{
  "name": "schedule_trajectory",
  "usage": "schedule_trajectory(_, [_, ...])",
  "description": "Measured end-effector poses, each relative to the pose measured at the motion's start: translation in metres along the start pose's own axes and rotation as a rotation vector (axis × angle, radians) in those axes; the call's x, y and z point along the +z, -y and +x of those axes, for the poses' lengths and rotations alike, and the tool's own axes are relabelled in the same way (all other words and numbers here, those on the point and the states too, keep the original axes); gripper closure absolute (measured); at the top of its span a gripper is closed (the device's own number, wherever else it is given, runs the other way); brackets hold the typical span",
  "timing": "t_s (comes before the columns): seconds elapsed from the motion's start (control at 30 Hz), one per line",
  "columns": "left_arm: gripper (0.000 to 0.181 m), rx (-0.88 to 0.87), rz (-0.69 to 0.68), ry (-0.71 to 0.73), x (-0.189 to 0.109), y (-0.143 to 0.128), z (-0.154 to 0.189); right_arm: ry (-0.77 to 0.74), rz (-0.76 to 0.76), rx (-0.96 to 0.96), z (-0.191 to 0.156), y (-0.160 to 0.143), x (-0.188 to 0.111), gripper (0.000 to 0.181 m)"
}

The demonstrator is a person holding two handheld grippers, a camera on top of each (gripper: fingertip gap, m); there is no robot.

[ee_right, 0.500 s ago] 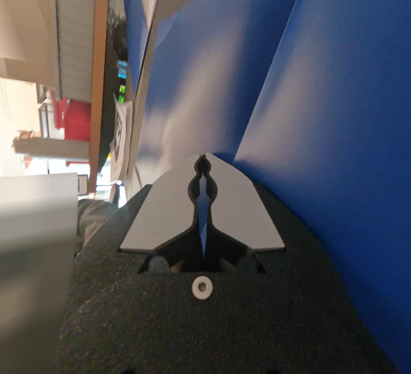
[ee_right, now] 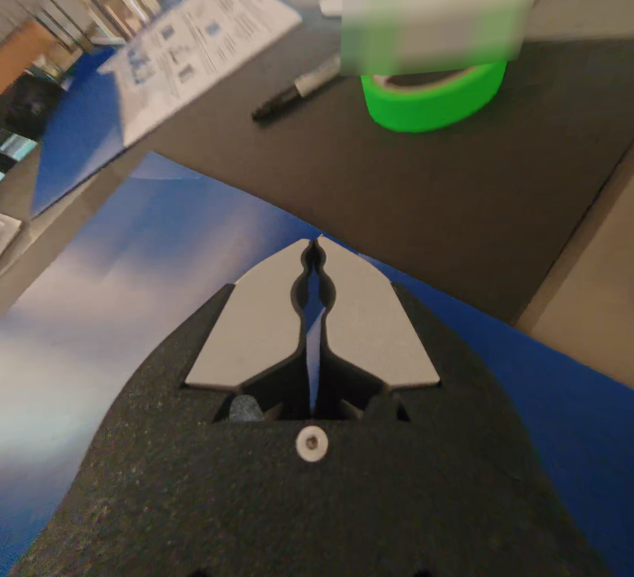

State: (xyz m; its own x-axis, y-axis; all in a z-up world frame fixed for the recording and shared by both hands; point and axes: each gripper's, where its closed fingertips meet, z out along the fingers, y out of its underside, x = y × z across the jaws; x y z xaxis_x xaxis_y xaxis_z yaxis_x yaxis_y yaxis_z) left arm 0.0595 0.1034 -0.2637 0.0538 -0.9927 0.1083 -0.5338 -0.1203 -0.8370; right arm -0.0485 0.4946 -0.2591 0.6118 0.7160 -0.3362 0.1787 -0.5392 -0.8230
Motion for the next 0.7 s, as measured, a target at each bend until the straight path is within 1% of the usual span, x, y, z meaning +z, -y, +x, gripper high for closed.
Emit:
schedule_trajectory(0.03, [0.178,0.048,0.043,0.049,-0.014,0.009,-0.005,0.003,0.083,-0.028,-0.003,0.009,-0.008,0.181])
schedule_trajectory(0.1, [0.177,0.111,0.120,0.186,-0.055,0.031,-0.023,0.010,0.266,-0.080,-0.010,0.026,-0.029,0.181])
schedule_trajectory(0.17, [0.177,0.117,0.196,0.313,-0.109,0.051,-0.044,0.025,0.399,-0.155,-0.020,0.035,-0.046,0.181])
schedule_trajectory(0.2, [0.176,0.119,0.227,0.386,-0.142,0.059,-0.057,0.032,0.428,-0.202,-0.027,0.036,-0.050,0.181])
schedule_trajectory(0.23, [0.167,0.126,0.254,0.468,-0.176,0.063,-0.072,0.040,0.433,-0.257,-0.034,0.035,-0.051,0.181])
schedule_trajectory(0.27, [0.118,0.135,0.275,0.557,-0.212,0.066,-0.090,0.036,0.424,-0.309,-0.039,0.033,-0.049,0.181])
schedule_trajectory(0.3, [0.090,0.131,0.244,0.651,-0.247,0.059,-0.112,0.035,0.413,-0.353,-0.044,0.031,-0.047,0.181])
schedule_trajectory(0.33, [0.076,0.104,0.160,0.743,-0.283,0.044,-0.137,0.040,0.409,-0.380,-0.048,0.029,-0.046,0.181])
schedule_trajectory(0.37, [0.078,0.070,0.079,0.855,-0.324,0.029,-0.163,0.040,0.416,-0.382,-0.049,0.030,-0.046,0.181])
schedule_trajectory(0.4, [0.080,0.067,0.026,0.968,-0.367,0.016,-0.188,0.010,0.419,-0.339,-0.044,0.032,-0.045,0.092])
schedule_trajectory(0.43, [0.082,0.082,0.005,1.078,-0.412,0.007,-0.212,-0.004,0.388,-0.276,-0.037,0.031,-0.041,0.063])
schedule_trajectory(0.47, [0.083,0.072,0.014,1.174,-0.454,-0.002,-0.235,0.042,0.357,-0.242,-0.039,0.028,-0.038,0.058])
schedule_trajectory(0.5, [0.085,0.033,0.045,1.236,-0.492,-0.012,-0.258,0.058,0.333,-0.221,-0.039,0.027,-0.035,0.058])
schedule_trajectory(0.53, [0.087,-0.023,0.078,1.260,-0.522,-0.023,-0.282,0.075,0.313,-0.225,-0.041,0.025,-0.032,0.062])
schedule_trajectory(0.57, [0.089,-0.103,0.104,1.253,-0.545,-0.038,-0.308,0.089,0.296,-0.245,-0.044,0.023,-0.030,0.067])
schedule_trajectory(0.63, [0.094,-0.282,0.177,1.197,-0.573,-0.066,-0.359,0.095,0.274,-0.300,-0.051,0.019,-0.027,0.074])
schedule_trajectory(0.7, [0.096,-0.387,0.263,1.164,-0.590,-0.091,-0.411,0.093,0.254,-0.331,-0.056,0.015,-0.023,0.080])
